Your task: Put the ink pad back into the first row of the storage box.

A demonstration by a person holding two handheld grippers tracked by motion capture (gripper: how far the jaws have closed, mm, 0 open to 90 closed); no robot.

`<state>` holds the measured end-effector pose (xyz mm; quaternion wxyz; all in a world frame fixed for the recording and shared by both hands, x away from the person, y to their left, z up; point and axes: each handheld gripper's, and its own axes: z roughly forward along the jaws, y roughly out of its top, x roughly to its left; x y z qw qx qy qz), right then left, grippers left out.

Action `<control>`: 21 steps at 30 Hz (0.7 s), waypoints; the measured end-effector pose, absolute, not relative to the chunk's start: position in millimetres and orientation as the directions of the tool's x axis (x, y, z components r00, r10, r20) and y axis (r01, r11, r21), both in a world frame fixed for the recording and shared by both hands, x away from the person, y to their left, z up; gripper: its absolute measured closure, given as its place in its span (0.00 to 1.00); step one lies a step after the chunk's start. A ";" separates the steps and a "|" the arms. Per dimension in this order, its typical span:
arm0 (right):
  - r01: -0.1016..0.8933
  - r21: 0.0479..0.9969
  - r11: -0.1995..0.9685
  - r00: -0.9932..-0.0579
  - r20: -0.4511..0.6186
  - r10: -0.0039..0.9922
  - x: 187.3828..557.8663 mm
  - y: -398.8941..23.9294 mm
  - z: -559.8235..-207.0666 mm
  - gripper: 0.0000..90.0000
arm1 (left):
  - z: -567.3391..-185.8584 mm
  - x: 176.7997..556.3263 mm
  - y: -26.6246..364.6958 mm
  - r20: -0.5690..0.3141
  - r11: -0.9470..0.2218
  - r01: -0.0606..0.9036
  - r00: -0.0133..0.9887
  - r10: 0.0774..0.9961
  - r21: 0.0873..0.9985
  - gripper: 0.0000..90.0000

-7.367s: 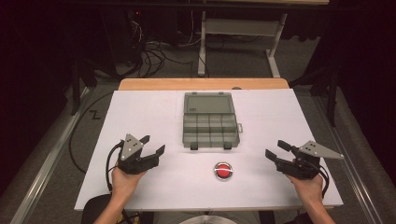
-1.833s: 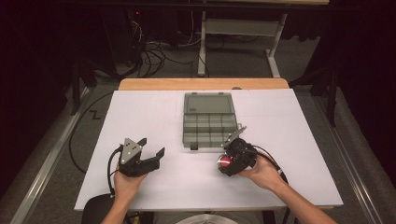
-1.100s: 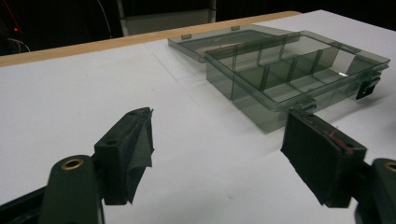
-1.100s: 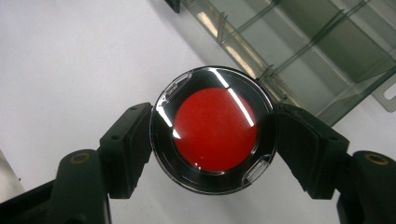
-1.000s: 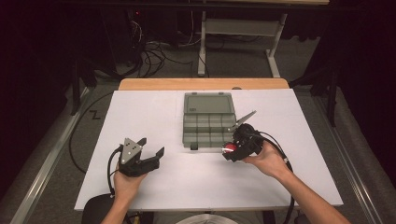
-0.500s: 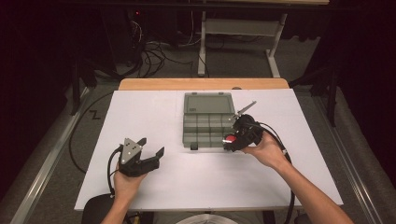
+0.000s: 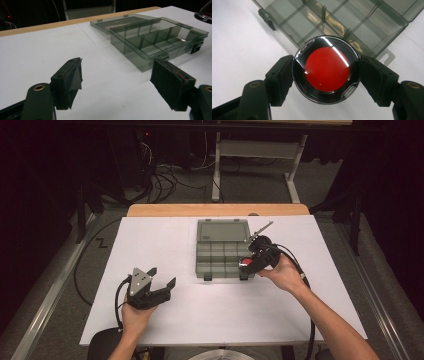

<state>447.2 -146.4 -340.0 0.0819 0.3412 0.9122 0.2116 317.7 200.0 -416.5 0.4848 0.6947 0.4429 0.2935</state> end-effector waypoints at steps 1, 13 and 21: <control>0.588 0.442 0.678 -0.754 -0.005 0.657 447.2 -146.4 -340.0 0.35 | -416.5 317.7 200.0 -0.022 -0.138 0.331 0.435 0.900 0.934 0.28; 0.601 0.436 0.670 -0.739 -0.016 0.674 463.2 -143.6 -337.1 0.35 | -416.5 317.8 200.0 -0.022 -0.137 0.330 0.436 0.900 0.934 0.28; 0.619 0.436 0.654 -0.721 -0.016 0.693 474.2 -142.6 -335.9 0.35 | -416.4 317.7 200.0 -0.023 -0.136 0.329 0.437 0.899 0.934 0.28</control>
